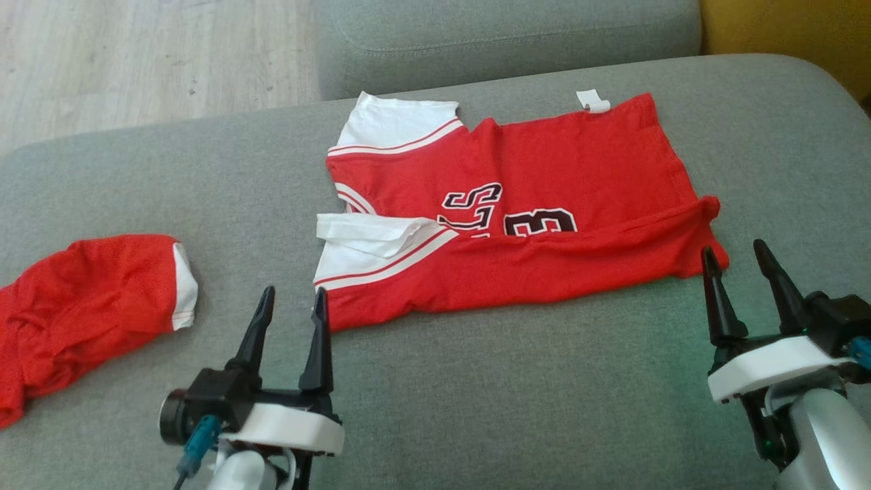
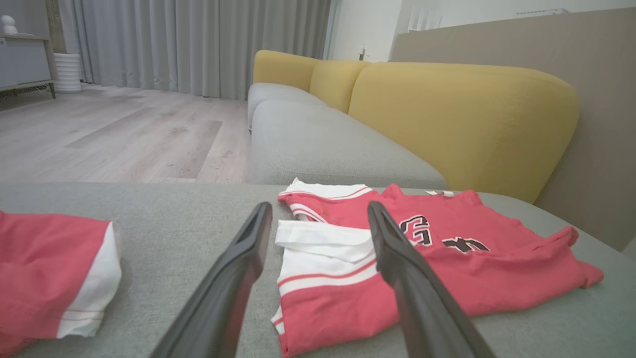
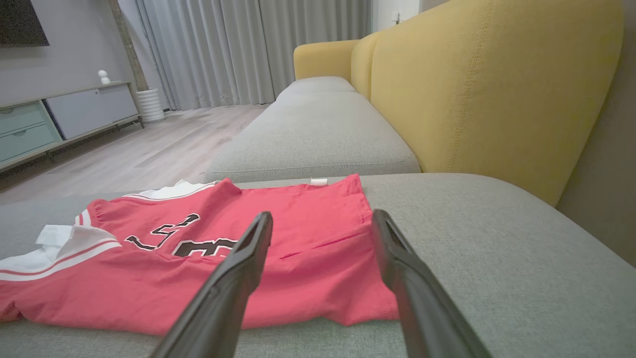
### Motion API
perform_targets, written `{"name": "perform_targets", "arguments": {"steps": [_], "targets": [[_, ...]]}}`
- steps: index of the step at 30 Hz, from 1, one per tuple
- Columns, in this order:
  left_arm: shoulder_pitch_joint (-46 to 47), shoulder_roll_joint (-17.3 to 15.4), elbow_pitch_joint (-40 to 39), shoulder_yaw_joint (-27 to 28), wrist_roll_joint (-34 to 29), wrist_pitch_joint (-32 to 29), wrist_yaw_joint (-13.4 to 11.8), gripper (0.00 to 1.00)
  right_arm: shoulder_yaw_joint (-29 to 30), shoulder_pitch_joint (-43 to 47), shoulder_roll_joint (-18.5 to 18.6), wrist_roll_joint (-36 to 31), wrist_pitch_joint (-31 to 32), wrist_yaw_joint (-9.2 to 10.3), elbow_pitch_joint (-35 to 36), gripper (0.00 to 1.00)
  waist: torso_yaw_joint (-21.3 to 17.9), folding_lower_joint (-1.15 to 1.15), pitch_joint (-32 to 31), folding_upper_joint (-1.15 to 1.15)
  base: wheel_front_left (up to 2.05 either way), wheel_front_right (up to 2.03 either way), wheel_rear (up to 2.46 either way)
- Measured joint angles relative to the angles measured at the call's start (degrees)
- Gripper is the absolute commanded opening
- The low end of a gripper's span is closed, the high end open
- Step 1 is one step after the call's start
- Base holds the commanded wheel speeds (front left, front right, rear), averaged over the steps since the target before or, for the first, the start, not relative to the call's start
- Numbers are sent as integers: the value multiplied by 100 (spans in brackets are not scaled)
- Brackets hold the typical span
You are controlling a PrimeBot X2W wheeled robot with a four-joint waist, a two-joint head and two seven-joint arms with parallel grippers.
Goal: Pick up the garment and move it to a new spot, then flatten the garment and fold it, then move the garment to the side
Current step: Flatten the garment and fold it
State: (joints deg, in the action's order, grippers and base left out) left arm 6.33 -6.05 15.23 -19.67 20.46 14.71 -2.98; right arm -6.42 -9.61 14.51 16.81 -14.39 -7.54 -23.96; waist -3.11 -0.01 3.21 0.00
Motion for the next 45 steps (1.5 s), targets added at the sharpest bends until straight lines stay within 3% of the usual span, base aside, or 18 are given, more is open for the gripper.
{"name": "perform_targets", "arguments": {"steps": [6, 13, 25, 31, 33, 38, 45], "targets": [[-9, 135, 199, 276, -316, 0, 181, 100, 125, 14, -34, -129, 0, 0, 96, 100, -61, 1, 51, 0, 0, 0, 0], [461, 242, 1416, 57, -503, -135, 298, 100, 194, -28, -34, -127, 0, 0, 119, 100, -160, 1, 173, 0, 0, 0, 0], [1550, 296, 3076, -68, -519, -784, 40, 100, 162, -227, -53, -129, 0, 0, 137, 100, -344, 1, 536, 0, 0, 0, 0], [1975, 300, 3452, -216, -564, -1016, 192, 100, 149, -277, -82, -127, 0, 0, 127, 100, -368, 1, 634, 0, 0, 0, 0], [2050, 305, 3497, -265, -550, -1017, 270, 0, 170, -280, -78, -129, 0, 0, 81, 100, -340, 1, 645, 0, 0, 0, 0], [2052, 367, 3467, -363, -444, -771, 352, 0, 330, -471, 1, -393, 37, 0, -404, 100, -197, 1, 651, 0, 0, 0, 0], [2039, 368, 3029, -432, -421, -213, 297, 0, 1066, -1153, -23, -710, 767, 0, -1402, 100, 114, 1, 632, 0, 0, 0, 0]]}}
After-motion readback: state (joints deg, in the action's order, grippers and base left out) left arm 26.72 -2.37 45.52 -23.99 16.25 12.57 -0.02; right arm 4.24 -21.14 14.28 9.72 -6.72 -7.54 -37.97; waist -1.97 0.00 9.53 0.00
